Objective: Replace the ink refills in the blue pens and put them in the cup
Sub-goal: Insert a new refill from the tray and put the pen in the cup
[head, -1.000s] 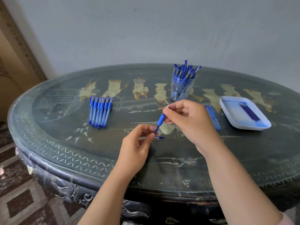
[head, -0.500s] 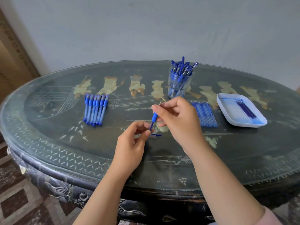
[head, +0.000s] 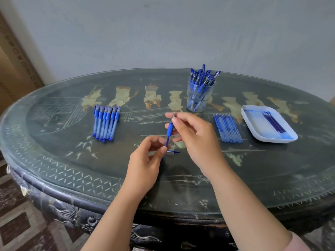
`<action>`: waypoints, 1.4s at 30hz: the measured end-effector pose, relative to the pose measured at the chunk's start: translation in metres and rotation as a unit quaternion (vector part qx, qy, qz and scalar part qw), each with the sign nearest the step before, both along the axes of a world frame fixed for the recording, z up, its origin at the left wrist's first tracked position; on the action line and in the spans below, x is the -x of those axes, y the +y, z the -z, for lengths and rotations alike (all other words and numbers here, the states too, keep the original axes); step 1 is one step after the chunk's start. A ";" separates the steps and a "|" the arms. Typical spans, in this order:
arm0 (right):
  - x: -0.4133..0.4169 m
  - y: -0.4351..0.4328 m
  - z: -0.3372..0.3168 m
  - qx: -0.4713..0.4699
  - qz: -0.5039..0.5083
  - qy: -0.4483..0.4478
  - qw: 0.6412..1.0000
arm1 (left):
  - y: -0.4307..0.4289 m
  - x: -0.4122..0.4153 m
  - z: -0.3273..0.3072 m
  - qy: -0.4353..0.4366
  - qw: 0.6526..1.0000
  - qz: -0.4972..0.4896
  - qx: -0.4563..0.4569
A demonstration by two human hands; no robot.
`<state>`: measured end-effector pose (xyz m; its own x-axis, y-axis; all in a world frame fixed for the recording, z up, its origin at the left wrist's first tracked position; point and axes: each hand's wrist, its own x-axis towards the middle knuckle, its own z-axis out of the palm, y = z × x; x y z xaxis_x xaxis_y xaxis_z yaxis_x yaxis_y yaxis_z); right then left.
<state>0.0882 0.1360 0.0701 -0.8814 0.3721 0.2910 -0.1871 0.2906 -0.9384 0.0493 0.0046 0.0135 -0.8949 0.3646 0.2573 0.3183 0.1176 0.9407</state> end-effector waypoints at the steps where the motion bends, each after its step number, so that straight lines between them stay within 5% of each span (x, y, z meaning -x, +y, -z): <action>1: 0.000 -0.001 0.000 0.001 0.011 0.008 1.000 | 0.000 0.000 0.000 -0.001 1.000 0.000 0.003; 7: 0.001 -0.006 0.002 0.067 0.064 0.017 0.996 | 0.000 0.000 0.001 0.002 1.000 -0.003 0.016; 12: -0.003 -0.005 -0.002 0.121 -0.009 -0.003 0.993 | 0.000 0.001 0.000 -0.004 1.000 0.000 0.007; 42: -0.001 -0.001 -0.002 0.084 -0.014 0.035 0.996 | -0.002 -0.001 0.000 -0.015 1.000 0.011 -0.013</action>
<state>0.0893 0.1354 0.0726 -0.8716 0.3967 0.2881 -0.2596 0.1250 -0.9576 0.0501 0.0029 0.0138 -0.8941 0.3780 0.2400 0.2920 0.0860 0.9525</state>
